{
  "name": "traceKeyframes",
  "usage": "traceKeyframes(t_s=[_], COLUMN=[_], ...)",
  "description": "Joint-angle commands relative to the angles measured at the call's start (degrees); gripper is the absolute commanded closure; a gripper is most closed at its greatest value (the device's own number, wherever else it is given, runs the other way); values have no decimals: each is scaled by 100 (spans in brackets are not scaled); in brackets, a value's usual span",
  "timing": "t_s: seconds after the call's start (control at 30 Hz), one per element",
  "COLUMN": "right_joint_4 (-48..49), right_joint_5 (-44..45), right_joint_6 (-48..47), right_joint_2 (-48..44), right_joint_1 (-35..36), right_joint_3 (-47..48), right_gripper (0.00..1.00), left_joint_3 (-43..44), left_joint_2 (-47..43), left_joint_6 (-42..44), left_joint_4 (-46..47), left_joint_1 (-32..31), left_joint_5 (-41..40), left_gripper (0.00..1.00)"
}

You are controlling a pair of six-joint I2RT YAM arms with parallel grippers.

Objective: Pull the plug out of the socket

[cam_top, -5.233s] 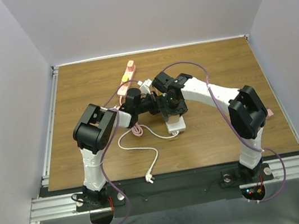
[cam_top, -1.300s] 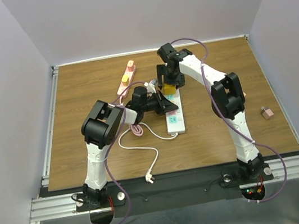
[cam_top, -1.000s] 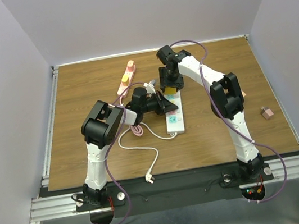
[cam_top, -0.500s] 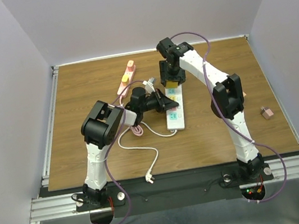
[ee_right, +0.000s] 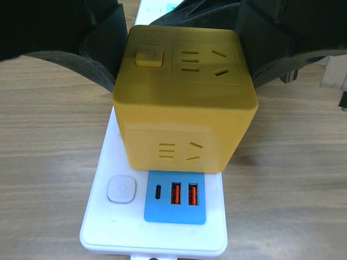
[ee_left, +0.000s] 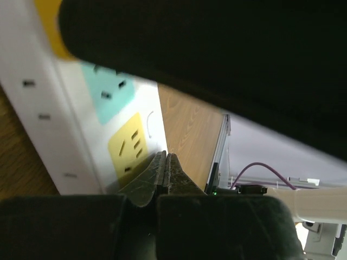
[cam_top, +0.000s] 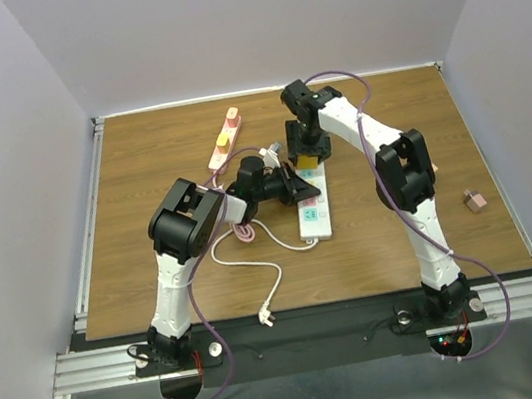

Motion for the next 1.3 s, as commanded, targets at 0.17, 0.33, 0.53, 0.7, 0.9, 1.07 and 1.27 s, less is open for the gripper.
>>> traceKeyframes(t_s=[0.17,0.33,0.53,0.7,0.9,1.07,1.27], right_joint_4=[204,108,19,-95,-156,-156,-183], right_joint_5=[-706,-672,-521,-504,-267,-38,759], right_joint_6=[21,196,433,592,671,812,1005], right_joint_2=[-347,-828,-1454,-1524,-1568,-1612,-1840], right_joint_1=[134,160,169,169,160,160,117], right_joint_3=[-398,-126,287,340,499,551,403], right_gripper=[100,99,99,100,100,100,100], left_joint_3=[187,179,47,82,47,-41,73], left_joint_2=[416,522,663,803,856,681,733], left_joint_6=[482,561,578,578,605,491,429], left_joint_4=[-909,-1084,-1076,-1085,-1094,-1261,-1287], left_joint_1=[-1,16,16,16,16,25,25], left_joint_5=[-326,-405,-387,-370,-387,-765,-642], left_gripper=[100,100,100,100,100,100,100])
